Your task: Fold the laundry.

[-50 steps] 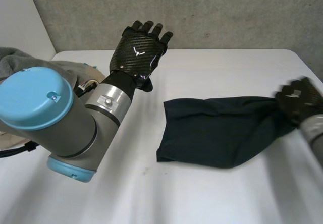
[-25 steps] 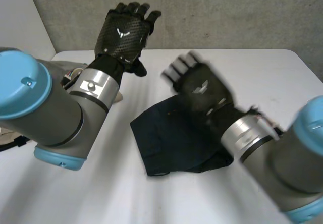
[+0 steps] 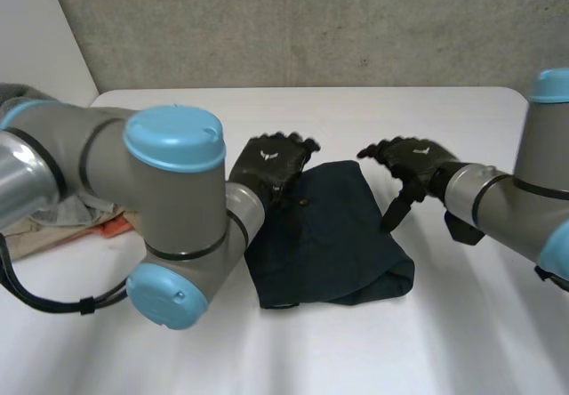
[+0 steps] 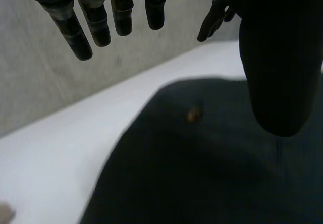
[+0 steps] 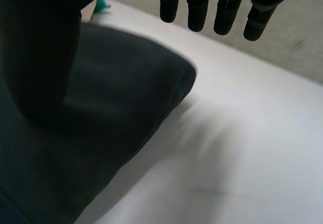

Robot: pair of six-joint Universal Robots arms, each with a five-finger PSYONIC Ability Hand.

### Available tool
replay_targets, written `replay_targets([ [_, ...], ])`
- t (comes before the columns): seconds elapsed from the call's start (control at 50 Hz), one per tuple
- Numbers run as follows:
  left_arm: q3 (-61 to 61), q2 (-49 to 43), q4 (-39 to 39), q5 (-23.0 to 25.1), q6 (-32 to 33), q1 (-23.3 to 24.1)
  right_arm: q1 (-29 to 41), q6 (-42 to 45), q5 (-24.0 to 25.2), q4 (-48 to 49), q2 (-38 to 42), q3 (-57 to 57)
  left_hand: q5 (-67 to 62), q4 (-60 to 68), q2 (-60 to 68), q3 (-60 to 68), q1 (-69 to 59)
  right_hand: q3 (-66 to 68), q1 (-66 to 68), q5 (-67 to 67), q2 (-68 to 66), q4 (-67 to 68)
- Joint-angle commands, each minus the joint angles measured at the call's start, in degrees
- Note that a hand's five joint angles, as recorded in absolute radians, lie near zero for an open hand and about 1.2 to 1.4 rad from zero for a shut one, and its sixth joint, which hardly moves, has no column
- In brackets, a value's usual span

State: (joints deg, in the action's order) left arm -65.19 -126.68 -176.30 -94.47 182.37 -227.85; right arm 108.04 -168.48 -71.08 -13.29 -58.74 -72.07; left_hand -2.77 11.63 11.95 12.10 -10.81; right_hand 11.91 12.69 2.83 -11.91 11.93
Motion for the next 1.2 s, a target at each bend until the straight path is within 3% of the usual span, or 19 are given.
replay_targets([
  [0.02,-0.2,-5.5,2.8,-2.4,0.3,0.2,1.0,3.9,0.0,-1.0,6.3,2.4,0.2,0.9,0.6,0.5,-1.8,-1.9,-2.7,-2.8,1.9,-1.9],
  [0.12,1.1,-8.1,7.4,-2.4,0.5,0.0,1.5,9.2,-3.0,-0.8,9.0,2.5,0.2,0.9,0.6,0.5,-1.8,-1.9,-2.7,-2.8,1.9,-1.9],
  [0.2,1.5,-8.1,8.9,-1.9,0.6,-0.4,1.7,12.6,-8.4,-0.3,9.0,2.1,-0.1,1.3,1.0,0.8,-2.1,-1.9,-2.7,-2.8,1.9,-1.9],
  [0.3,0.7,-6.4,9.5,-1.6,1.4,-0.5,1.6,12.6,-9.3,4.7,7.5,-1.4,1.2,-0.1,-0.4,-0.5,-0.8,0.9,0.1,-0.1,-0.9,0.8],
  [0.42,0.8,0.7,8.2,0.3,1.5,-1.3,0.9,12.1,-9.9,13.5,-5.0,-10.5,2.4,-1.2,-1.6,-1.7,0.4,-0.5,-1.3,-1.4,0.5,-0.5],
  [0.5,2.1,4.6,5.7,4.1,1.6,-2.6,0.9,9.9,-10.7,16.6,-10.7,-16.9,2.7,-1.6,-1.9,-2.1,0.8,-1.9,-2.7,-2.8,1.9,-1.9],
  [0.58,3.8,7.9,2.9,10.2,1.7,-4.2,0.8,3.4,-11.6,16.5,-13.1,-22.0,2.6,-1.4,-1.7,-1.9,0.6,-1.9,-2.7,-2.8,1.9,-1.9],
  [0.66,7.2,9.0,2.4,20.4,1.7,-5.9,0.7,-3.3,-10.1,16.3,-13.3,-27.0,1.5,-0.4,-0.7,-0.9,-0.4,-1.9,-2.7,-2.8,1.9,-1.9],
  [0.68,8.7,9.0,2.8,25.9,1.7,-6.5,0.6,-4.3,-9.4,16.4,-13.3,-28.0,1.4,-0.2,-0.6,-0.7,-0.6,-1.9,-2.7,-2.8,1.9,-1.9],
  [0.76,10.9,8.9,4.6,39.2,1.4,-8.5,0.2,-5.5,-4.3,17.7,-13.1,-31.6,1.2,-0.1,-0.4,-0.5,-0.8,-1.9,-2.7,-2.8,1.9,-1.9],
  [0.8,11.1,8.6,4.8,43.1,1.1,-9.2,-0.1,-6.2,-1.8,19.8,-12.6,-32.6,1.2,-0.1,-0.4,-0.5,-0.8,-1.9,-2.7,-2.8,1.9,-1.9],
  [0.84,11.5,8.4,5.0,46.6,1.0,-9.9,0.1,-6.5,-0.8,22.0,-12.0,-33.0,1.2,-0.1,-0.4,-0.5,-0.8,-1.9,-2.7,-2.8,1.9,-1.9],
  [0.96,11.2,8.5,4.8,45.8,1.1,-9.5,0.8,-7.1,-1.5,28.3,-4.2,-30.9,1.2,-0.1,-0.4,-0.5,-0.8,-1.9,-2.7,-2.8,1.9,-1.9],
  [1.0,11.0,8.5,4.8,45.5,1.1,-9.3,0.7,-7.0,-1.8,28.6,-3.3,-29.6,1.2,-0.1,-0.4,-0.5,-0.8,7.2,6.4,6.3,-7.2,7.2],
  [1.04,10.9,8.5,4.8,45.4,1.1,-9.3,0.7,-7.0,-2.0,28.8,-2.1,-27.5,1.2,-0.1,-0.4,-0.5,-0.8,65.2,64.4,64.2,-65.2,65.1],
  [1.2,10.7,8.6,4.8,45.3,1.1,-8.3,0.1,-7.6,-7.8,29.5,-0.1,-20.3,1.2,-0.1,-0.4,-0.5,-0.8,68.1,67.3,67.2,-68.1,68.1],
])
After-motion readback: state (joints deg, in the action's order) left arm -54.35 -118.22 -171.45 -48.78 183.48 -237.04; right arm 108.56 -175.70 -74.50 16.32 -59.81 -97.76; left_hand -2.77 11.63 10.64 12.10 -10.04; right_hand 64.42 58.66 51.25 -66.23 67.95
